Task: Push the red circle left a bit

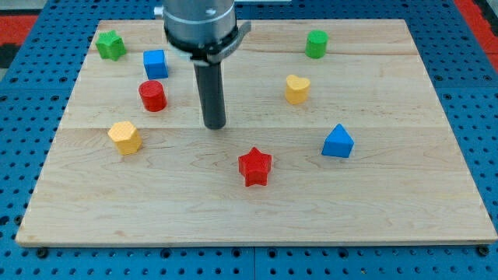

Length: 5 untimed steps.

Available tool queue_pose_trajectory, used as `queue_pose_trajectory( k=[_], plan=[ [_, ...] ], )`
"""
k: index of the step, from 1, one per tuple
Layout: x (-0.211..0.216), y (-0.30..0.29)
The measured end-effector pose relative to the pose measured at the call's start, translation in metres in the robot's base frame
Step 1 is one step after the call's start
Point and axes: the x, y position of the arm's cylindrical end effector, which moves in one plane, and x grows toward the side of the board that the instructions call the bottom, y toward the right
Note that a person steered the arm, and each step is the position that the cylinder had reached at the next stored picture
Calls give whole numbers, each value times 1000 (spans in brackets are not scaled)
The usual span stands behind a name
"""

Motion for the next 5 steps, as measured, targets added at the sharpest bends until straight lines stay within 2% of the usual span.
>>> queue_pose_trajectory(
  k=[1,2,4,5],
  plan=[
    [-13,-44],
    [-37,-53],
    [-41,-107],
    [-42,-74]
  ],
)
